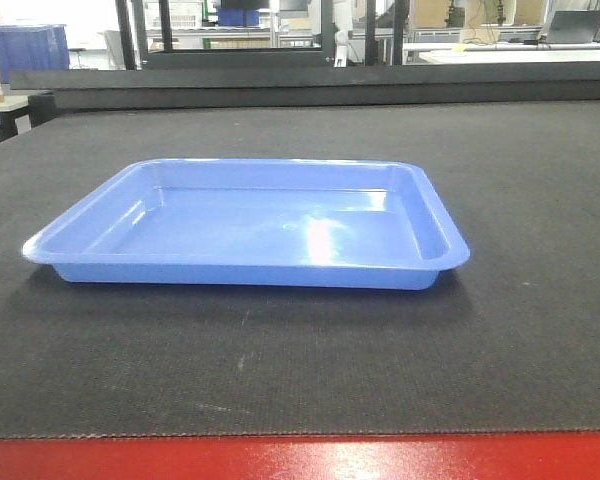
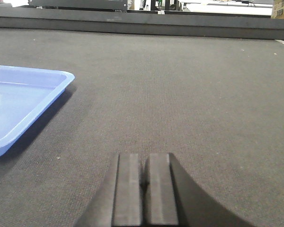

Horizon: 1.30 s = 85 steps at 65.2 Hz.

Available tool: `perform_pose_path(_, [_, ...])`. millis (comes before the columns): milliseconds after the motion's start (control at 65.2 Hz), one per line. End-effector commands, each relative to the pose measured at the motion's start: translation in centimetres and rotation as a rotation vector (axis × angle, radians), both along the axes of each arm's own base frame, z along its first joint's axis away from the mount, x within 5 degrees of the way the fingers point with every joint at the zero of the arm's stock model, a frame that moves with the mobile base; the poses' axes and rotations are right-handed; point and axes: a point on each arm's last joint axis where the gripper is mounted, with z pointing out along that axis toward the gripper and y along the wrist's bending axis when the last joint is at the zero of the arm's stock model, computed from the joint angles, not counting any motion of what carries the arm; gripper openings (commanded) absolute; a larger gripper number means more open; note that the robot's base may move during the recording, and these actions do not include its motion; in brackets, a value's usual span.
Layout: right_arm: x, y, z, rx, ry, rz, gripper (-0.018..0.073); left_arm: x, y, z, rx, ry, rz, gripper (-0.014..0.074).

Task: Grab blue tray and place on right shelf
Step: 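Move both grippers above the light blue tray's short ends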

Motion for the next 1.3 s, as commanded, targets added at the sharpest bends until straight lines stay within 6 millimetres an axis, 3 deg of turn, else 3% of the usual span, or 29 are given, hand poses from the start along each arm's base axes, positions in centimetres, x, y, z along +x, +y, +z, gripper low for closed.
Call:
perform_pose_path(0, [-0.3, -0.1, 1.7, -0.005, -0.128, -0.015, 0.0057, 0.0, 0.0, -0.2, -0.005, -0.067, 0.003, -0.0048])
perform_pose_path(659, [-0.2, -0.1, 1.8, -0.009, -0.139, -0.019, 0.0057, -0.1, 0.1, 0.1, -0.019, -0.094, 0.006, -0.0048])
perform_pose_path(905, [-0.3, -0.2, 2.6, -0.009, -0.227, -0.028, 0.0057, -0.1, 0.1, 0.5, -0.02, -0.146, 0.013, -0.0048])
perform_pose_path(1043, [-1.0, -0.4, 5.4, 0.036, -0.391, -0.04, 0.0057, -0.6, 0.2, 3.1, -0.022, -0.262, 0.019, -0.0048])
perform_pose_path(1196, [-2.4, -0.1, 10.9, 0.036, -0.387, -0.013, 0.0062, -1.4, 0.0, 9.2, -0.006, -0.176, -0.008, -0.0047])
perform_pose_path(1288, [-2.4, 0.0, 13.5, 0.033, -0.331, 0.001, 0.0162, -1.5, -0.2, 12.7, -0.001, -0.079, -0.024, -0.0027])
